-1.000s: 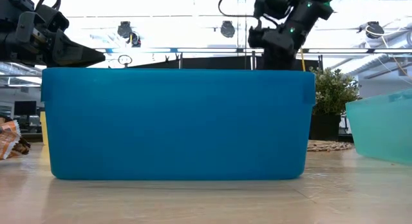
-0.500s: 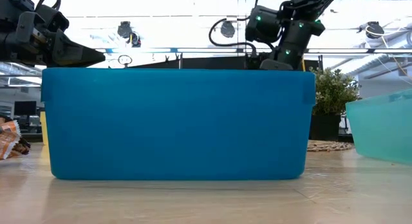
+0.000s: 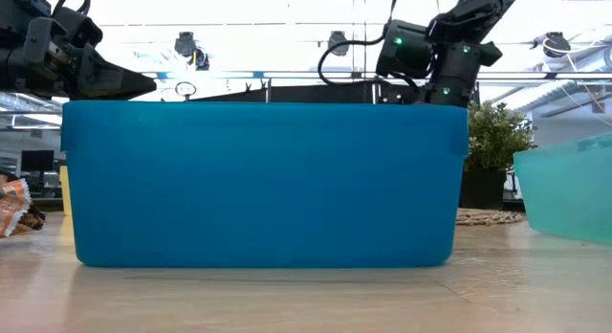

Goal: Pick and place Granola Bars by type
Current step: Put the red granola bar into the green bin

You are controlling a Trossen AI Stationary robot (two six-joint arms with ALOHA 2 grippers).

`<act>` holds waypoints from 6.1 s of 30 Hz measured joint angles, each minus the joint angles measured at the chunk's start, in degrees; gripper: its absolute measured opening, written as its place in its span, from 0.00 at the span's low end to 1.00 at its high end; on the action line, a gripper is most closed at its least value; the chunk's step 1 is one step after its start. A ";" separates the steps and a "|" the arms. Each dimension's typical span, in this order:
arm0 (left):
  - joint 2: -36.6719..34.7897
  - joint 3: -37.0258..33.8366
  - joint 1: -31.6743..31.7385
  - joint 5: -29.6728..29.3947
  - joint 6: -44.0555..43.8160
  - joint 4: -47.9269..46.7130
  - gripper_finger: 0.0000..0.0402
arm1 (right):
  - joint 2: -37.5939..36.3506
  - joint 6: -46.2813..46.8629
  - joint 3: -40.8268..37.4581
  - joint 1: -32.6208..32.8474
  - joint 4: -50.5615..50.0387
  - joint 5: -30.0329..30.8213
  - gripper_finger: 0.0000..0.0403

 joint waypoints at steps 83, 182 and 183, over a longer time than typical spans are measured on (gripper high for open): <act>0.02 -0.01 0.00 0.00 0.00 0.00 0.17 | -0.02 -1.44 -7.50 3.17 13.48 15.02 0.02; 0.02 -0.01 -0.02 0.00 0.01 0.00 0.17 | -56.20 22.53 -35.85 36.65 36.35 -9.25 0.00; 0.01 -0.01 -0.01 0.00 0.01 0.00 0.17 | -55.52 25.01 -35.85 37.75 36.36 -8.31 0.00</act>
